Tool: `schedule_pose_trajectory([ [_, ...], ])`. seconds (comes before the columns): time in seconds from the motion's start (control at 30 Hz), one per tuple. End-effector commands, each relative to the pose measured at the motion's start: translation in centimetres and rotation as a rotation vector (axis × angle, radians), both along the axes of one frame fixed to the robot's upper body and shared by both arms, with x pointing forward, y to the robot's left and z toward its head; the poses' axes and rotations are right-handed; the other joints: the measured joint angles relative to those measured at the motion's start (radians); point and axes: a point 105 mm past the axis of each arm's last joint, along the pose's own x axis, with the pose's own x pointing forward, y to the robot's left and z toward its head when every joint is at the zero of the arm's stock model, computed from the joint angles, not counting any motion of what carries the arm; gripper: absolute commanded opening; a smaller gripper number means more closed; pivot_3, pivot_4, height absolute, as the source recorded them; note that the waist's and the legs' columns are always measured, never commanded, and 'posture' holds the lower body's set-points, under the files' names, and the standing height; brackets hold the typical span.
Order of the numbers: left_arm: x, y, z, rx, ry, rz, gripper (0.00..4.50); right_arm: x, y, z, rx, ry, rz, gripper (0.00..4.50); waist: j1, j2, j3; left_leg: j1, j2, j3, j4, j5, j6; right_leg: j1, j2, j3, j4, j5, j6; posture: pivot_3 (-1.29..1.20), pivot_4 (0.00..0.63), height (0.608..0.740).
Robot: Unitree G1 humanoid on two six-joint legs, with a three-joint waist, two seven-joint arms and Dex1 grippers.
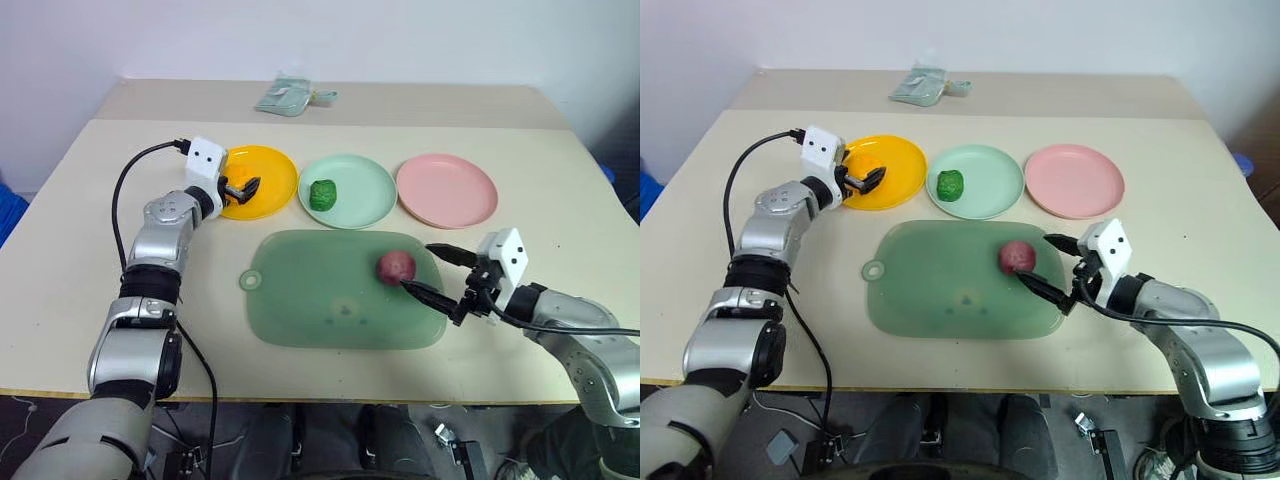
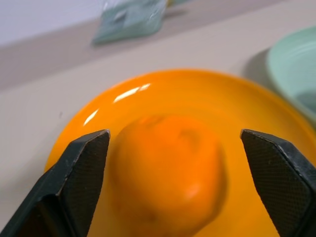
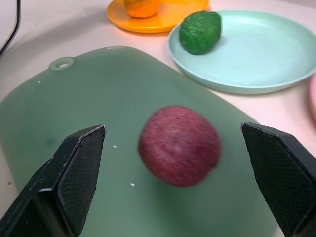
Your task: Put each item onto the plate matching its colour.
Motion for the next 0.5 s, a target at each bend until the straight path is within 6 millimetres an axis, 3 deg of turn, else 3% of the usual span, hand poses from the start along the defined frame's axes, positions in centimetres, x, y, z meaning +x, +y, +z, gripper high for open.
schedule_pose_trajectory([
  [0.03,-2.8,-1.7,2.9,-0.028,-0.128,-0.181,4.45,0.8,1.2,1.0,-0.013,-0.082,-0.006,4.5,-0.004,0.0,0.0,0.0,0.0,0.0,0.0,0.0,0.0,0.0,0.0,0.0,0.0,0.0,0.0,0.0,0.15,0.74],
  [0.1,-6.4,-4.3,2.1,-0.022,-0.088,-0.416,4.45,1.7,1.7,0.3,-0.048,-0.084,-0.021,4.5,-0.015,0.0,0.0,0.0,0.0,0.0,0.0,0.0,0.0,0.0,0.0,0.0,0.0,0.0,0.0,0.0,0.15,0.74],
  [0.17,-10.6,-6.8,0.0,0.067,-0.019,-0.65,4.45,2.4,1.9,-0.5,-0.091,-0.07,-0.029,4.5,-0.023,0.001,-0.001,0.0,0.0,0.0,-0.001,0.0,0.0,0.0,0.0,0.0,0.0,0.0,0.0,0.0,0.15,0.74],
  [0.27,-14.0,-8.6,-2.5,0.133,0.092,-0.809,4.45,3.6,1.6,-1.4,-0.121,-0.06,-0.073,4.5,-0.022,0.001,-0.001,0.0,0.0,0.0,-0.001,0.0,-0.001,0.0,-0.001,0.0,-0.002,0.0,0.0,0.0,0.15,0.74],
  [0.37,-16.1,-10.1,-3.4,0.13,0.134,-0.89,4.5,3.9,1.6,-1.4,-0.123,-0.069,-0.078,3.58,-0.022,0.001,-0.001,0.0,0.0,0.0,-0.001,0.001,-0.002,0.0,0.0,0.0,-0.001,0.0,-0.001,0.0,0.15,0.74],
  [0.43,-16.5,-10.6,-3.5,0.116,0.141,-0.9,4.5,3.8,1.7,-0.6,-0.111,-0.098,-0.074,2.72,-0.023,0.001,-0.001,0.0,0.0,0.0,-0.001,0.001,-0.002,0.0,0.0,0.001,-0.001,0.0,-0.001,0.0,0.15,0.74],
  [0.5,-16.6,-10.9,-3.4,0.098,0.137,-0.889,4.5,4.2,1.7,0.6,-0.089,-0.15,-0.086,2.38,-0.023,0.001,-0.001,0.0,0.0,0.0,-0.001,0.001,-0.001,0.0,0.0,0.001,-0.001,0.0,-0.001,0.0,0.15,0.74],
])
